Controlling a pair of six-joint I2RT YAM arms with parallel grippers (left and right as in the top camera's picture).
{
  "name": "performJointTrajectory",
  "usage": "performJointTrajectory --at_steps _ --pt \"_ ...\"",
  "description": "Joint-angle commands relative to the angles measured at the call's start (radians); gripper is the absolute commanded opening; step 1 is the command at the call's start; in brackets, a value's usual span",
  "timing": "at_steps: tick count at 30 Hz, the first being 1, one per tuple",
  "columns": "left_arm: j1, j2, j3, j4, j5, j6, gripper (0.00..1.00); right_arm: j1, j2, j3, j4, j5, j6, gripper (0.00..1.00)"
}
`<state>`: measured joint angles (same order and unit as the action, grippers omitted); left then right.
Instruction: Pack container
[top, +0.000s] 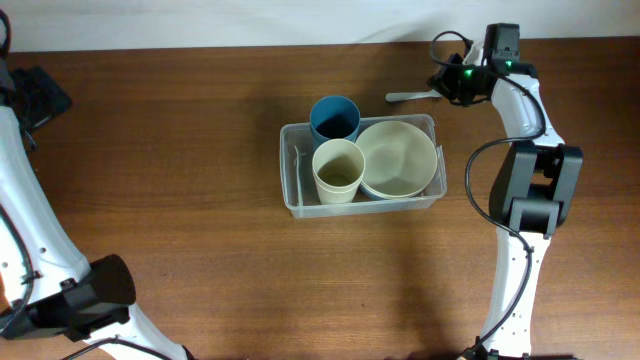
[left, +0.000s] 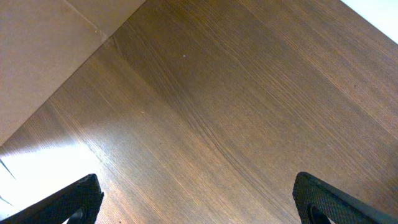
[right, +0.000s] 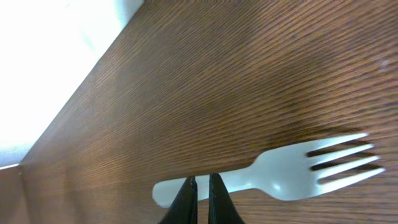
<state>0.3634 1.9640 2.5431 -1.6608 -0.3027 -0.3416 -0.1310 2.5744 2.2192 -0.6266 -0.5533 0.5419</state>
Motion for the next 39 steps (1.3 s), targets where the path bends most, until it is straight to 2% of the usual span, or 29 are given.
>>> performJointTrajectory --at_steps 1,35,39 --pt "0.006 0.011 -0.008 -0.001 0.000 -0.013 1.00 0.002 0.017 0.001 -0.002 0.068 -0.010 0.04" --pt "0.006 0.011 -0.008 -0.001 0.000 -0.013 1.00 0.018 0.048 0.000 -0.029 0.122 -0.010 0.04" --pt "0.006 0.011 -0.008 -0.001 0.000 -0.013 1.00 0.019 0.051 0.000 -0.066 0.188 -0.011 0.04"
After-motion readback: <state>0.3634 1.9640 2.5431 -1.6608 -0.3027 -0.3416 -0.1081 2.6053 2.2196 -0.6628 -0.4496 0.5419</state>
